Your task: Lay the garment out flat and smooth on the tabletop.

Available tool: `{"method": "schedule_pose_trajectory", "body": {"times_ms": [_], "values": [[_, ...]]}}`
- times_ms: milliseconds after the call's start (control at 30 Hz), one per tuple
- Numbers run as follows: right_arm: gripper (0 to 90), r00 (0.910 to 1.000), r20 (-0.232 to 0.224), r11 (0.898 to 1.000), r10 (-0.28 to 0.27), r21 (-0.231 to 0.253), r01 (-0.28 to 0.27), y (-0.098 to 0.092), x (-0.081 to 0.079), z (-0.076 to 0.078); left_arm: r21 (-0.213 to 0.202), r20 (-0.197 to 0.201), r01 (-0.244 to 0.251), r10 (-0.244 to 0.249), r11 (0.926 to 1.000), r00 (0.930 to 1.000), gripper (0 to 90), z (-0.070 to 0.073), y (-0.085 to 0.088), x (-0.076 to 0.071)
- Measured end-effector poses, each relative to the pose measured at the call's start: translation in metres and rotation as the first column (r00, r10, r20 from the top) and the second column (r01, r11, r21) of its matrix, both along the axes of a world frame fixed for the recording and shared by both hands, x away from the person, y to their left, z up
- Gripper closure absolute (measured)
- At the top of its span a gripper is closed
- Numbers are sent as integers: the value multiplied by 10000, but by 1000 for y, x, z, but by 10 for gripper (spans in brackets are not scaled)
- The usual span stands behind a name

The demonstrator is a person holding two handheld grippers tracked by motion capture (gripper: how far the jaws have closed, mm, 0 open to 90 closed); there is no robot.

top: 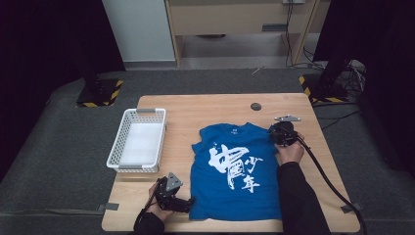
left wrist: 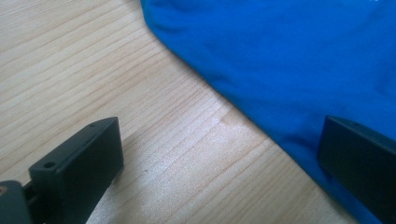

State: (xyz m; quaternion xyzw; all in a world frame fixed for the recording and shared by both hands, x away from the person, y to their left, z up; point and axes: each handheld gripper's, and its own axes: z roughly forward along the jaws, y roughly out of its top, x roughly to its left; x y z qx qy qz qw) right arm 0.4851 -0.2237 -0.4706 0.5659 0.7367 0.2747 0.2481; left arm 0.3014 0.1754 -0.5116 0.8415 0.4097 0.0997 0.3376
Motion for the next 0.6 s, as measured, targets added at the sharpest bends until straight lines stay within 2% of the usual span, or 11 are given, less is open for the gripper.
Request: {"method": "schedule_pose_trajectory", "body": {"times_ms": [133,200,333,433,500,600], "values": [[664,9998,141,9998,165,98,-166,-1,-7,2,2,-1,-13,13,10000,10000,0,0,0,0],[637,9991,358,9995,239,192,-246,-2,-10,5,2,-8,-16,16,10000,10000,0,0,0,0],[570,9970,439,9943,641,822,-676,2,-18,7,5,-7,-26,26,10000,10000,0,0,0,0],[515,9946,303,9907,995,906,-1019,8,-23,-1,1,-1,-32,32,10000,10000,0,0,0,0],[517,9948,102,9919,1010,765,-1015,11,-25,-10,1,0,-32,32,10000,10000,0,0,0,0],[514,9954,-251,9920,922,886,-897,10,-25,-24,2,-1,-27,27,10000,10000,0,0,0,0]]}}
